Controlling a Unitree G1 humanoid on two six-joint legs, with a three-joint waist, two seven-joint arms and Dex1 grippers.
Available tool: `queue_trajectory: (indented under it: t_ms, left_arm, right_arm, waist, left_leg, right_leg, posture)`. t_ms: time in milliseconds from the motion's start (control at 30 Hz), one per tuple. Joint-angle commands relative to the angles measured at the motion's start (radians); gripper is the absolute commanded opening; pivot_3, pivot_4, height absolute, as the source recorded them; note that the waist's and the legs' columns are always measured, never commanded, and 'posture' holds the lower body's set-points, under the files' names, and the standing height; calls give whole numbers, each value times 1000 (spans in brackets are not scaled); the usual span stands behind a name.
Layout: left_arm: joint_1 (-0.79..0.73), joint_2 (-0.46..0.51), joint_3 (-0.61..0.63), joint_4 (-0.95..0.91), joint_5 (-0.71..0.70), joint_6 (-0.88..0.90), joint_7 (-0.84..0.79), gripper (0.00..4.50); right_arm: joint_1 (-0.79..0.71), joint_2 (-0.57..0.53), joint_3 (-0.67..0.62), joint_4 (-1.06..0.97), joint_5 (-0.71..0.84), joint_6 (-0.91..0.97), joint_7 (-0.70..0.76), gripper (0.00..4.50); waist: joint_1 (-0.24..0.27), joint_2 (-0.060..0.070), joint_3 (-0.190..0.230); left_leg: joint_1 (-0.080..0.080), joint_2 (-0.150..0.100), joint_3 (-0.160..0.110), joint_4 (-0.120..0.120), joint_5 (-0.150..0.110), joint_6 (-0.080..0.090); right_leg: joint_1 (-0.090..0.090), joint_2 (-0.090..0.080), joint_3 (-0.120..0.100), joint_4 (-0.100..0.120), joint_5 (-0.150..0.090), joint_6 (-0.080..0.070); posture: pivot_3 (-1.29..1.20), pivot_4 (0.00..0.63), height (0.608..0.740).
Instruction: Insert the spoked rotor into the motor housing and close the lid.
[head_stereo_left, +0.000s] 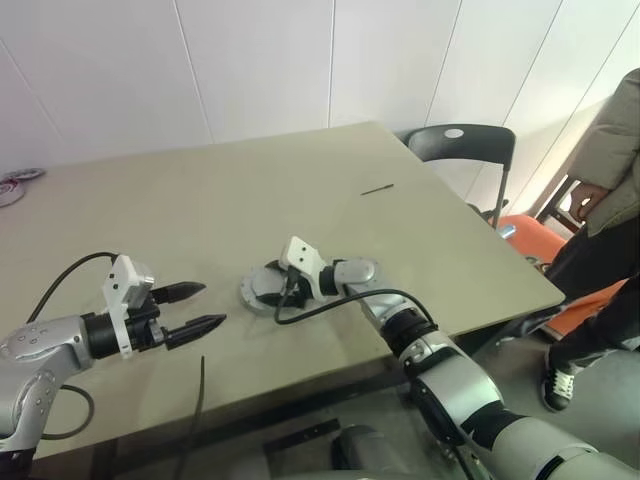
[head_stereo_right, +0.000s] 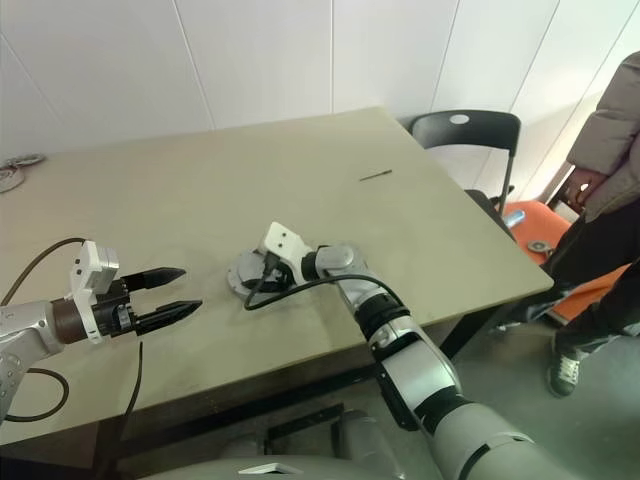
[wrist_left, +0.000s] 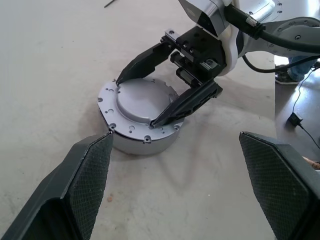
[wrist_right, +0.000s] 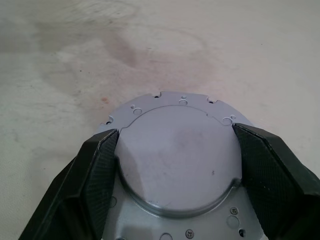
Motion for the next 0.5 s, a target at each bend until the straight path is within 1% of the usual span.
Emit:
queue_trajectory:
  t_ms: [33, 500]
  left_arm:
    - [-5, 5, 27, -18, -3, -18, 3, 4325]
    - [-4, 8, 29, -19, -4, -17, 1, 4325]
  right_arm:
    - [-9, -1, 11, 33, -23, -4, -9, 3242]
    - [-17, -22, 26, 72, -44, -44, 11, 3242]
  waist:
    - [0, 0, 0]
    - [1, 0, 0]
  left_leg:
    - [0, 0, 0, 0, 0, 0]
    - [1, 0, 0, 0, 0, 0]
  right_leg:
    - [0, 0, 0, 0, 0, 0]
    - [1, 0, 0, 0, -1, -2]
  posture:
    - [0, 0, 740]
    - [0, 0, 740]
